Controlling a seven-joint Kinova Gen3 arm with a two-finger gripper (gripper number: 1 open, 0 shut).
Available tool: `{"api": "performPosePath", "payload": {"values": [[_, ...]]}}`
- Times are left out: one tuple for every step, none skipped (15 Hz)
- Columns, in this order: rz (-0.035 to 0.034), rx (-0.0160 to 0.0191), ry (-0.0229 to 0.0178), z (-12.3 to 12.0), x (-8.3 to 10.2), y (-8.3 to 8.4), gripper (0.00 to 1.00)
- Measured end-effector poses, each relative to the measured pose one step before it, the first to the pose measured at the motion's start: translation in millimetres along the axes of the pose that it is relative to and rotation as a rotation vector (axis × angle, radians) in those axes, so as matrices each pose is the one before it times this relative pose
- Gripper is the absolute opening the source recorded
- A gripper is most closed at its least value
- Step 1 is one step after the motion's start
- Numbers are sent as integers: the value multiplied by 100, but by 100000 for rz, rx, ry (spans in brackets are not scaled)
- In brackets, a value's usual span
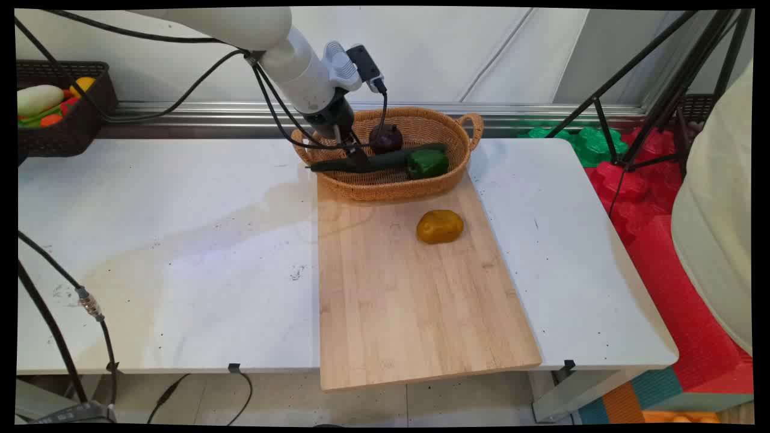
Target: Pick up the potato from the cutting board
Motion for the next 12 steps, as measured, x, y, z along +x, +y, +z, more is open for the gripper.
{"api": "performPosePath", "payload": {"values": [[132, 127, 175, -132, 34, -32, 100], [203, 240, 314, -248, 64, -64, 100], [182, 129, 314, -179, 75, -29, 100], [197, 217, 663, -349, 96, -74, 100], [84, 171, 1094, -484, 96, -78, 100], [184, 5, 1579, -536, 216, -40, 100], [323, -239, 1611, -552, 132, 19, 100], [604, -460, 2037, -733, 121, 57, 100], [926, -664, 2266, -875, 71, 145, 100], [825, -615, 1889, -816, -48, 170, 100], [788, -826, 2061, -991, -145, 271, 100], [711, -795, 1835, -999, -206, 316, 100]]}}
